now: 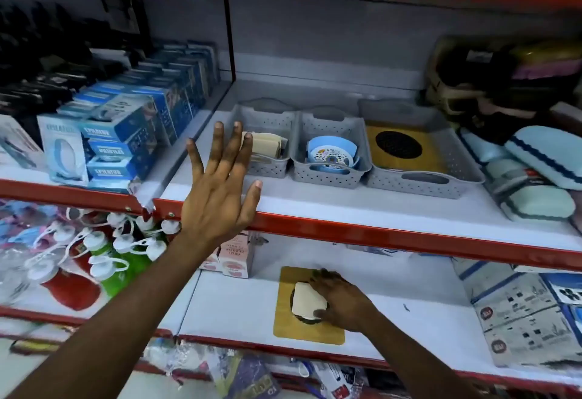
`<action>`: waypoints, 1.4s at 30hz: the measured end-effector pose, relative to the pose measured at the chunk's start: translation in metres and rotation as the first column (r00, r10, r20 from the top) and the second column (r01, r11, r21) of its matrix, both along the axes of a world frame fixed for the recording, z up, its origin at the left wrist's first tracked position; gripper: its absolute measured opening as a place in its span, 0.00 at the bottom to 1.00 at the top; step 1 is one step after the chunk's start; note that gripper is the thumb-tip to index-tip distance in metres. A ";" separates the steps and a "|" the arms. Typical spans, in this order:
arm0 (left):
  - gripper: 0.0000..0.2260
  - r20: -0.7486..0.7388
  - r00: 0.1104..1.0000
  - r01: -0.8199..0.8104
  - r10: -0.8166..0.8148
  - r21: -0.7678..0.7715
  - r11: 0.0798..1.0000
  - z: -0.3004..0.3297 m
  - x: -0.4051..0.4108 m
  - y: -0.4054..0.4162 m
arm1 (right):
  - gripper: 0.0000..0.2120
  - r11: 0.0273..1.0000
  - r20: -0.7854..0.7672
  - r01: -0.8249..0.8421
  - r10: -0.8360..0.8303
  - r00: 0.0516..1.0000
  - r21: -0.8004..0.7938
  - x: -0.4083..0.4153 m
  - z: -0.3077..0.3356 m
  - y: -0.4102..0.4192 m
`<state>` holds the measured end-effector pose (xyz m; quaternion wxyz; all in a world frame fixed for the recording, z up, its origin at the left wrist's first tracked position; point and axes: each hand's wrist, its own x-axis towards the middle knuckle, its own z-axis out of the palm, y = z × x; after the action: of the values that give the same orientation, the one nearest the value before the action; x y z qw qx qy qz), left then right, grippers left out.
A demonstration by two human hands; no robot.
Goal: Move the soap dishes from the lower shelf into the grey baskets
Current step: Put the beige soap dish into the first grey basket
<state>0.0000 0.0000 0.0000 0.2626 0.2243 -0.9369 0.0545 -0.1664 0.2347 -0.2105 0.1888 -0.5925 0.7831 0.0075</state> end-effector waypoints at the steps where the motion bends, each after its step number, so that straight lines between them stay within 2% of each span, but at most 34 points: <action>1: 0.33 0.001 1.000 -0.008 0.008 -0.005 1.000 0.000 0.000 0.001 | 0.39 0.998 0.016 0.036 -0.037 0.999 0.050 0.003 -0.005 -0.002; 5: 0.33 0.004 1.000 -0.014 0.014 -0.028 1.000 -0.002 -0.002 0.000 | 0.42 0.987 -0.007 0.081 -0.081 0.997 0.142 0.009 -0.011 -0.006; 11: 0.34 -0.005 1.000 -0.010 0.010 -0.031 0.999 -0.004 -0.003 -0.003 | 0.40 0.991 -0.002 0.104 -0.104 0.995 0.085 0.008 -0.005 -0.008; 13: 0.34 -0.005 1.000 -0.014 0.014 -0.028 1.000 -0.003 -0.003 -0.003 | 0.41 0.994 0.029 0.107 -0.107 0.994 0.000 0.009 0.001 -0.006; 17: 0.35 -0.009 1.000 -0.027 0.027 -0.016 1.000 -0.004 -0.003 -0.004 | 0.43 0.954 0.044 0.090 -0.080 0.996 -0.285 0.016 0.024 0.003; 19: 0.35 -0.009 1.000 -0.029 0.029 -0.008 1.000 -0.003 -0.003 -0.003 | 0.42 0.897 -0.013 0.005 -0.012 1.000 -0.442 0.021 0.040 0.008; 23: 0.34 -0.012 1.000 -0.027 0.027 -0.007 1.000 -0.002 -0.001 -0.001 | 0.38 0.688 -0.168 -0.212 0.131 0.977 -0.694 0.034 0.087 0.010; 26: 0.33 -0.032 0.999 -0.025 0.025 0.007 1.000 -0.002 0.002 0.001 | 0.36 0.539 -0.274 -0.301 0.131 0.953 -0.787 0.045 0.129 0.008; 30: 0.31 -0.111 0.994 0.001 0.006 0.068 0.998 -0.006 0.006 0.000 | 0.35 0.449 -0.314 -0.310 0.069 0.947 -0.838 0.051 0.181 0.000; 38: 0.29 -0.176 0.978 -0.093 0.108 0.090 0.992 -0.019 0.022 -0.014 | 0.40 0.513 -0.072 0.018 -0.155 0.985 -0.858 0.037 0.254 -0.034; 40: 0.29 -0.179 0.975 -0.120 0.133 0.083 0.989 -0.023 0.022 -0.013 | 0.42 0.572 0.039 0.162 -0.221 0.975 -0.804 0.030 0.273 -0.047; 42: 0.29 -0.177 0.974 -0.131 0.144 0.082 0.988 -0.026 0.022 -0.013 | 0.42 0.632 0.069 0.232 -0.271 0.960 -0.739 0.021 0.288 -0.066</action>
<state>0.0218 -0.0133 -0.0256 0.3348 0.3018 -0.8925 0.0190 -0.1453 0.1685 0.0778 -0.0876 -0.5023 0.7974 -0.3226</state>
